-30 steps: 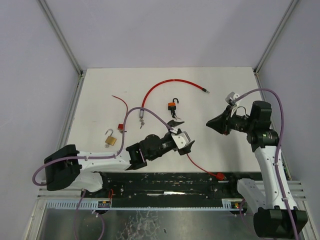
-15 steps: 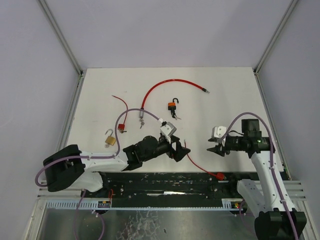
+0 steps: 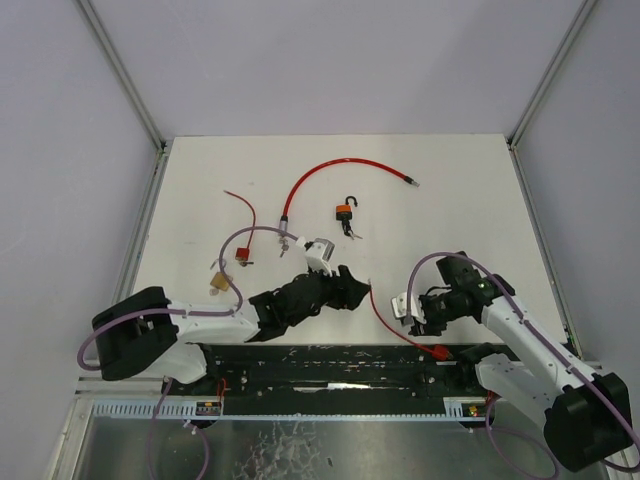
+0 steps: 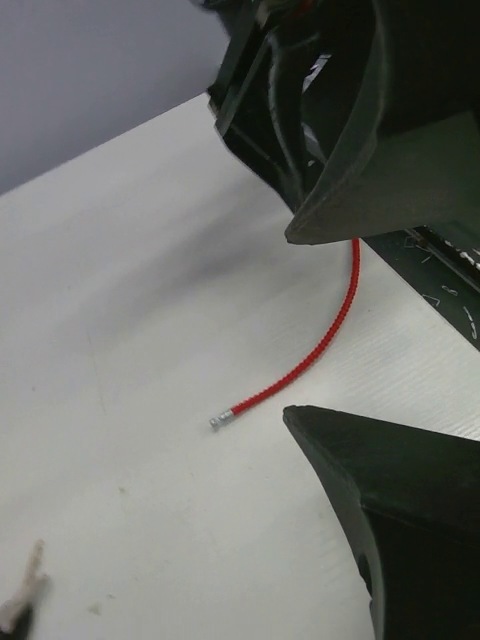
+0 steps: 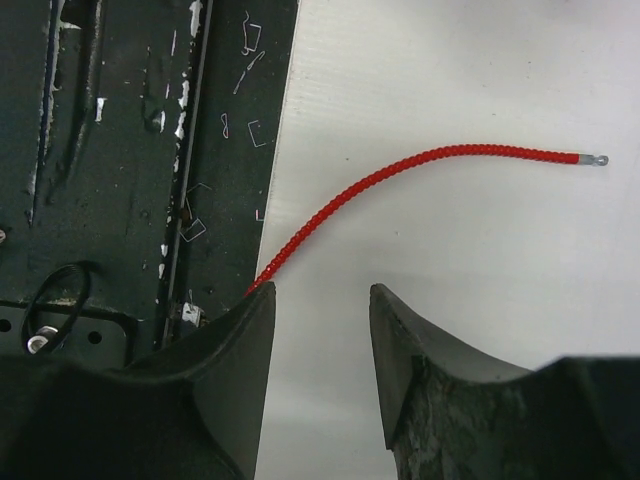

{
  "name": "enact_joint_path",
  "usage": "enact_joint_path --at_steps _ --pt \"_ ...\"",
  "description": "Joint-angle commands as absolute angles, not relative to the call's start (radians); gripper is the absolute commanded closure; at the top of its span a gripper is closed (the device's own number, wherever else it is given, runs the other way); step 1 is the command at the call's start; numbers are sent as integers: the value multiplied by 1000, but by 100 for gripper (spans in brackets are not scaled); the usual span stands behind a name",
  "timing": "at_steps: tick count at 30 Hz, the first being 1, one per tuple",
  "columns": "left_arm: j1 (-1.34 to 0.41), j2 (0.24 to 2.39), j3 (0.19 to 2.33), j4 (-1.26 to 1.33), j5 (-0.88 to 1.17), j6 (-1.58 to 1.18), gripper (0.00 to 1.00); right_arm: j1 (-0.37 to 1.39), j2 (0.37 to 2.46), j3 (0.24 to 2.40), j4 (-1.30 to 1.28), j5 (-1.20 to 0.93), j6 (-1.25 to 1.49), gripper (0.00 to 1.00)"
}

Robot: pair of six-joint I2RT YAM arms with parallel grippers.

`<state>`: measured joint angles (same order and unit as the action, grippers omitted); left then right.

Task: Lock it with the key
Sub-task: Pick up the lock from the center of the board.

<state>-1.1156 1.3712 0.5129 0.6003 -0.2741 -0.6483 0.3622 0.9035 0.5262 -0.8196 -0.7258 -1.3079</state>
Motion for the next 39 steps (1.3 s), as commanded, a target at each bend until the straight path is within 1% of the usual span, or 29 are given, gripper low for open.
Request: enact_joint_path --at_steps 1,3,4,5,7,10,15,19,21,28,34,39 --pt "-1127 1427 553 471 -374 -903 38 380 896 536 -800 -727 -1292 52" --pt "-1165 1452 605 355 -466 -1001 39 379 876 556 -789 -734 -1249 52" --pt "-1190 1469 655 243 -529 -1069 40 380 862 569 -774 -726 -1210 52" --pt "-1220 1493 710 75 -596 -1147 41 380 850 582 -760 -707 -1175 52" --pt "-1264 1554 836 -178 -678 -1275 42 379 826 603 -730 -663 -1096 52" --pt "-1302 1637 944 -349 -741 -1394 43 379 803 623 -679 -566 -974 51" --pt "-1310 1753 1055 -447 -735 -1441 45 342 804 672 -618 -419 -814 53" --pt "-1311 1828 1144 -509 -714 -1426 50 278 787 676 -549 -319 -724 54" --pt "-1315 1856 1188 -533 -708 -1419 51 258 778 670 -522 -288 -697 56" --pt "-1318 1935 1281 -589 -688 -1402 53 238 764 664 -503 -266 -674 56" --pt "-1318 2016 1383 -657 -667 -1359 60 238 763 663 -502 -266 -674 56" --pt "-1318 2103 1467 -749 -660 -1356 62 236 761 661 -500 -261 -671 56"
